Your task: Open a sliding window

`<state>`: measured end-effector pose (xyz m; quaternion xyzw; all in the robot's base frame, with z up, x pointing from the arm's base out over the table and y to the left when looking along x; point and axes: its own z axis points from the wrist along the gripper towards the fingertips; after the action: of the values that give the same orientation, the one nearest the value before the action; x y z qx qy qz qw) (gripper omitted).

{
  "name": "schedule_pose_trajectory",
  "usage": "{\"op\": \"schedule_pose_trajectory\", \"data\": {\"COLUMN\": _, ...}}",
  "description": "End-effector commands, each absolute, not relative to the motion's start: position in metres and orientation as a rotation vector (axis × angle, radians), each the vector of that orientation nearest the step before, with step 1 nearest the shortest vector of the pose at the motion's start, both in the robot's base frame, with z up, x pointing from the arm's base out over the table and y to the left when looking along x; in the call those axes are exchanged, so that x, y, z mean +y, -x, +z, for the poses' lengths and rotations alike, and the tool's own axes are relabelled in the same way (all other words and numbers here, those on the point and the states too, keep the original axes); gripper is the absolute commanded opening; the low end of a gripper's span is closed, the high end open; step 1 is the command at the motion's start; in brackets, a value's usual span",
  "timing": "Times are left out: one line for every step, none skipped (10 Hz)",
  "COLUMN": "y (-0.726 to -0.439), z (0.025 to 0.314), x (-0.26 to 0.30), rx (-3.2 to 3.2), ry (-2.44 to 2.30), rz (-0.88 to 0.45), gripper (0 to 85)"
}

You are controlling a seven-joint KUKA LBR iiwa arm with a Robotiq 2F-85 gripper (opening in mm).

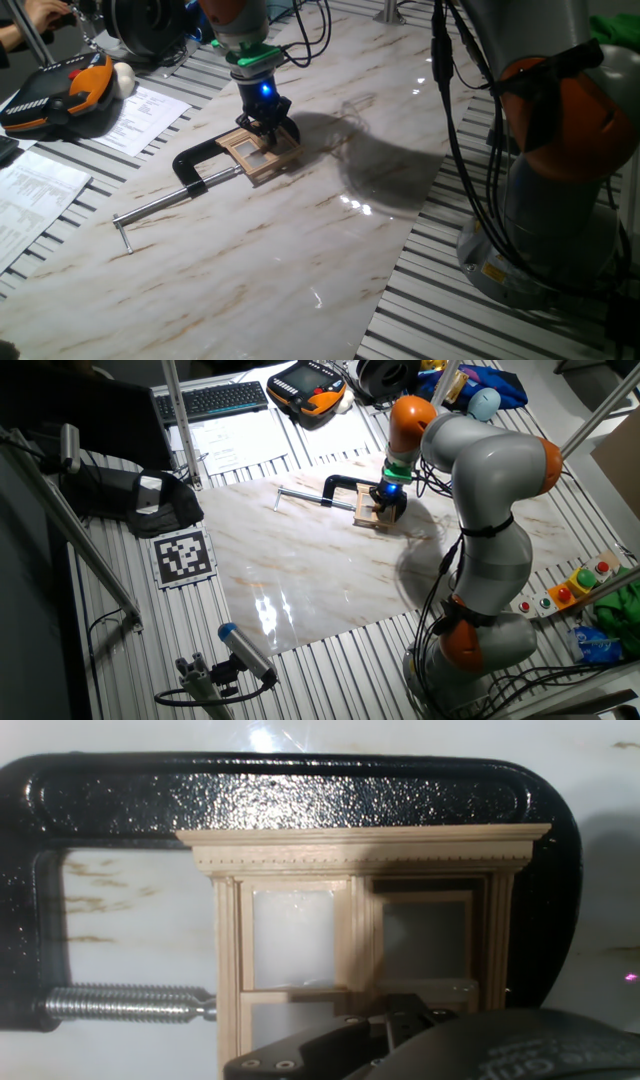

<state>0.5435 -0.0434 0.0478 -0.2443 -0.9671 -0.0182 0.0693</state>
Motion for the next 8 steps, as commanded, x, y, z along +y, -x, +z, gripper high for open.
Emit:
{"op": "schedule_pose_trajectory", "data": {"y": -0.5427, "z": 0.0471, "x": -0.0433, "rx": -2.909, "ry": 0.735, "rz": -0.055, "gripper": 0.0}}
{"op": "schedule_pose_trajectory", "data": {"y": -0.5433, "z": 0.0468, "x": -0.0433, "rx": -2.91, "ry": 0.738, "rz": -0.055, "gripper": 0.0}}
{"op": "schedule_pose_trajectory", "data": {"y": -0.5437, "z": 0.046, "x": -0.0433, "rx": -2.912, "ry": 0.738, "rz": -0.054, "gripper": 0.0}}
{"op": "schedule_pose_trajectory", "data": {"y": -0.5442, "z": 0.0449, "x": -0.0434, "rx": -2.915, "ry": 0.74, "rz": -0.051, "gripper": 0.0}}
{"op": "schedule_pose_trajectory", "data": {"y": -0.5448, "z": 0.0451, "x": -0.0435, "rx": -2.916, "ry": 0.738, "rz": -0.048, "gripper": 0.0}}
{"op": "schedule_pose_trajectory", "data": {"y": -0.5461, "z": 0.0464, "x": -0.0437, "rx": -2.918, "ry": 0.736, "rz": -0.042, "gripper": 0.0}}
{"op": "schedule_pose_trajectory", "data": {"y": -0.5469, "z": 0.047, "x": -0.0437, "rx": -2.919, "ry": 0.737, "rz": -0.035, "gripper": 0.0}}
{"op": "schedule_pose_trajectory", "data": {"y": -0.5474, "z": 0.0471, "x": -0.0436, "rx": -2.92, "ry": 0.735, "rz": -0.035, "gripper": 0.0}}
